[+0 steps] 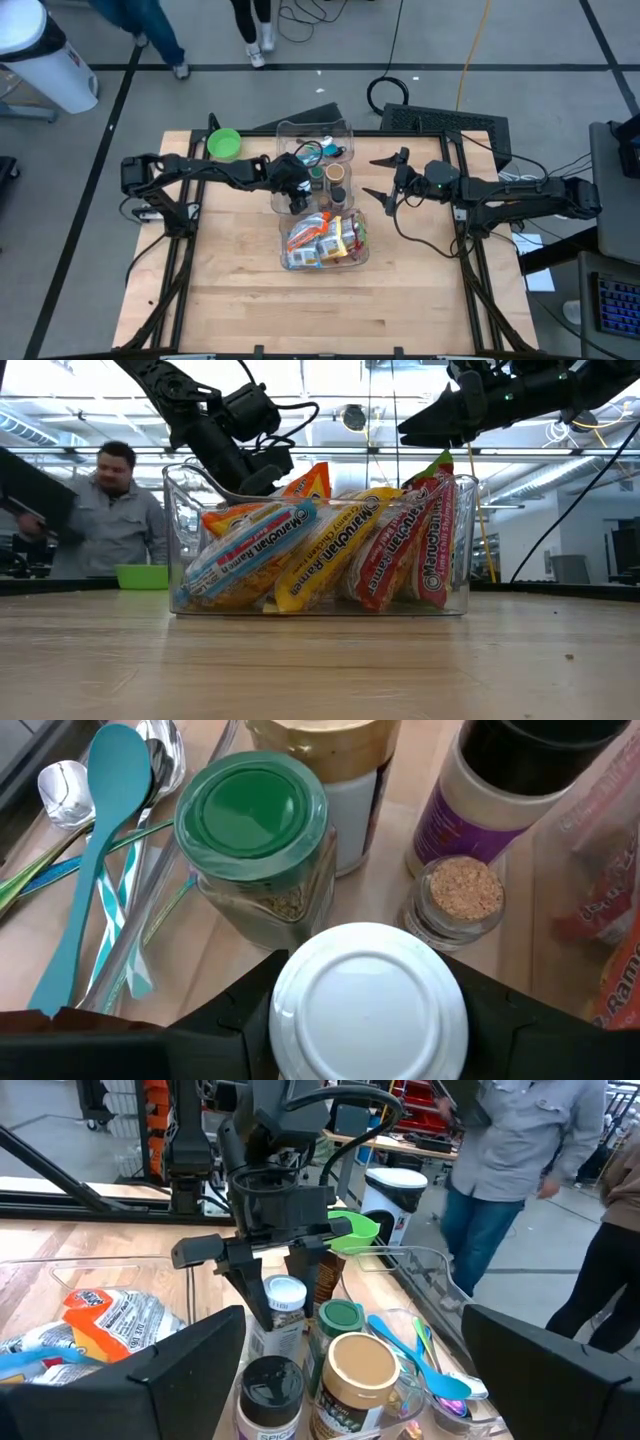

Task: Pick & Place Food Item
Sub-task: Put the white seasoning bottle into the middle transparent bin, then return to Home Position

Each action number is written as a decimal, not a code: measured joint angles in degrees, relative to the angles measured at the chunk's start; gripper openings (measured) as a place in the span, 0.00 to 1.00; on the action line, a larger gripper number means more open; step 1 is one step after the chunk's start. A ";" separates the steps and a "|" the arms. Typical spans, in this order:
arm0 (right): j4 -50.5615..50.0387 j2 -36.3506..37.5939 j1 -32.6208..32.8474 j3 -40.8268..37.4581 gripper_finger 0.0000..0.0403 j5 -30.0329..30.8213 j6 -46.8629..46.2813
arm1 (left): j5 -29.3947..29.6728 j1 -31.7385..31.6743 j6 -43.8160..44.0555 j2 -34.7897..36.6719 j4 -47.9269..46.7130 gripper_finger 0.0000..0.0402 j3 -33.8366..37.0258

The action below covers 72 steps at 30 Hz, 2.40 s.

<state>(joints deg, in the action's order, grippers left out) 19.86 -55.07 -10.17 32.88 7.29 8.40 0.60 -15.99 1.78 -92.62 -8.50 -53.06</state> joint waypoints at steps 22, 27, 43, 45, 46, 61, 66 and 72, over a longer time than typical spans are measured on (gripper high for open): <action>0.00 0.00 0.00 0.00 0.90 -0.02 0.61 | 0.45 0.00 2.32 -0.11 -0.45 0.86 -1.42; 0.00 0.00 0.00 0.00 0.90 -0.04 0.87 | -2.15 0.04 -0.10 0.14 -2.51 0.79 -5.72; -0.26 1.55 0.00 0.04 0.90 0.13 3.30 | 0.84 3.55 -10.93 11.38 -26.63 0.70 -24.45; -0.54 3.16 -0.02 0.07 0.90 0.18 3.84 | 0.79 4.14 -10.88 14.93 -26.96 0.69 -22.78; -1.48 4.34 -0.02 0.04 0.90 0.24 4.38 | 0.77 4.34 -10.86 16.95 -26.61 0.69 -21.59; -18.95 23.58 -5.42 0.02 0.90 0.20 2.62 | 2.78 5.99 -7.93 51.37 3.81 0.68 15.74; -19.52 29.34 -7.07 -1.96 0.90 0.20 2.34 | 7.42 5.95 -9.64 60.81 8.47 0.67 22.59; -16.36 38.39 -9.09 -9.35 0.90 0.20 -1.30 | 5.15 5.95 -10.18 69.26 14.71 0.64 28.63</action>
<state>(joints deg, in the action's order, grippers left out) 3.50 -16.68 -19.27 23.53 7.49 7.10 5.75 -10.04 -8.40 -23.36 6.21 -24.43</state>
